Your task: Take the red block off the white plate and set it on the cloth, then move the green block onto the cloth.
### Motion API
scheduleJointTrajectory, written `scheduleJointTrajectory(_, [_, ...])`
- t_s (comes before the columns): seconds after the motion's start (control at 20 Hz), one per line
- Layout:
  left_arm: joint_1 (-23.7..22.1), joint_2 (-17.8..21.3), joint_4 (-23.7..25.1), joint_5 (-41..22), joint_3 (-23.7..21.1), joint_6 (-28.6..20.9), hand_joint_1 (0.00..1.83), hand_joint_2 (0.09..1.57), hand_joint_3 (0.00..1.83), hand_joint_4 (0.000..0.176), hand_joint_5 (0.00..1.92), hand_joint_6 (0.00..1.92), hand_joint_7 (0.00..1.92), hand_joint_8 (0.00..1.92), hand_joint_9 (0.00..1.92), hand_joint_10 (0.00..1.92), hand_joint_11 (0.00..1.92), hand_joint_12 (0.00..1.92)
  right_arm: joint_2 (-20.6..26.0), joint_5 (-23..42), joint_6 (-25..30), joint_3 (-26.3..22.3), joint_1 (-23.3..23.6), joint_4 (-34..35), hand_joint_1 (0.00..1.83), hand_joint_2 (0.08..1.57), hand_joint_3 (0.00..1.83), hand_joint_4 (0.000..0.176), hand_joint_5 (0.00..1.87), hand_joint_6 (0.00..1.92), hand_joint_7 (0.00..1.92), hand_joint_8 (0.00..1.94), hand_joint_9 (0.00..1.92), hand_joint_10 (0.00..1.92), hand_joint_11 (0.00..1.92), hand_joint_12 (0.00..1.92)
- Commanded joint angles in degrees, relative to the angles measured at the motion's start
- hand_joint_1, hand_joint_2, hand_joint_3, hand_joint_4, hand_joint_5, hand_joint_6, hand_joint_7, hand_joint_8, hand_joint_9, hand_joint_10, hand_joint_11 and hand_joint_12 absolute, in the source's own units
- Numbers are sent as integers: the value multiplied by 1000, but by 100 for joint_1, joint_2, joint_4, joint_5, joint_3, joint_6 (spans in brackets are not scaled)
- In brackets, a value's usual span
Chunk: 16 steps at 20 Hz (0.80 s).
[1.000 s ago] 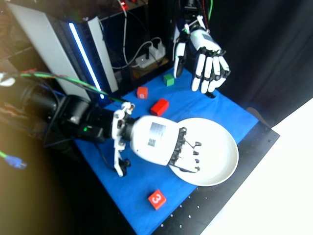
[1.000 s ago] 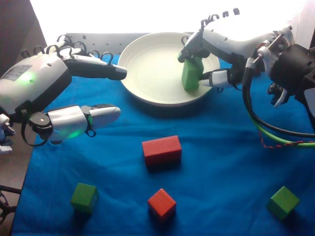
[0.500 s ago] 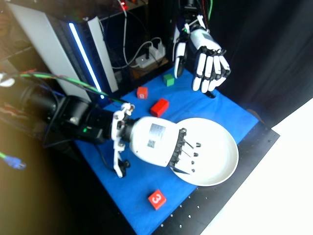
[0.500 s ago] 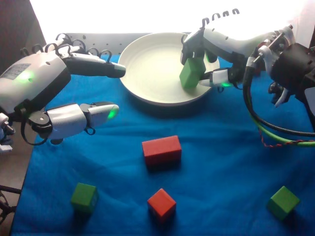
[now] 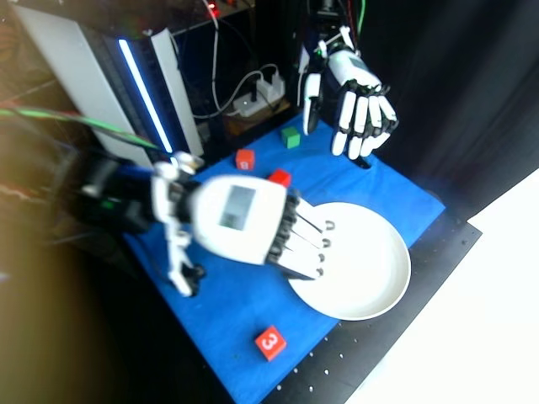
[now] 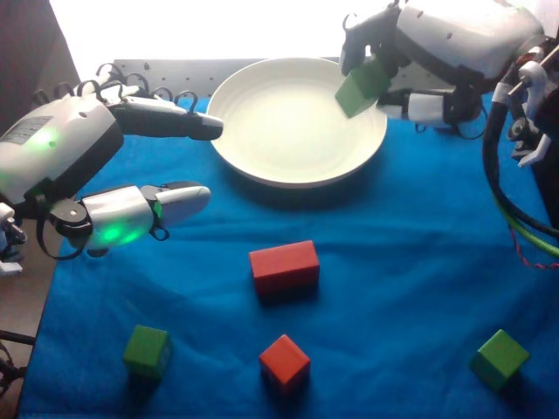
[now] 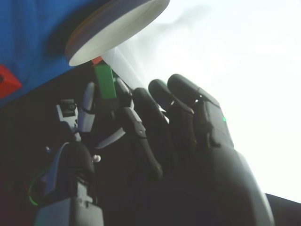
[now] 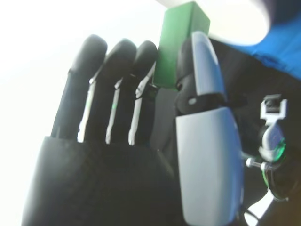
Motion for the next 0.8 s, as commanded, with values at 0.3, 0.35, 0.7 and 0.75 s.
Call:
scheduleJointTrajectory(0.3, [143, 183, -120, -869, -106, -22, 671, 1125, 0, 71, 754, 7, 680, 44, 348, 707, 0, 1369, 833, -1596, 7, -1098, -229, -615, 1369, 1167, 0, 0, 841, 1176, 932, 1155, 821, 1361, 744, 1797])
scheduleJointTrajectory(0.35, [171, 198, -149, -895, -117, -22, 672, 1124, 0, 78, 753, 6, 681, 44, 346, 710, 0, 1363, 992, -1778, 7, -1247, -386, -615, 1364, 1181, 0, 0, 838, 1153, 889, 1245, 776, 1428, 683, 1866])
scheduleJointTrajectory(0.7, [228, 223, -241, -942, -152, -20, 620, 1123, 0, 93, 765, 5, 683, 56, 303, 841, 0, 1471, 1744, -2726, 62, -2155, -1380, -615, 1258, 1194, 0, 0, 994, 995, 959, 1111, 948, 1386, 894, 1714])
scheduleJointTrajectory(0.75, [234, 225, -250, -955, -156, -20, 633, 1124, 0, 92, 767, 5, 687, 58, 308, 843, 0, 1490, 1753, -2762, 131, -2196, -1486, -615, 1353, 1202, 0, 0, 924, 1030, 897, 1153, 909, 1356, 868, 1746])
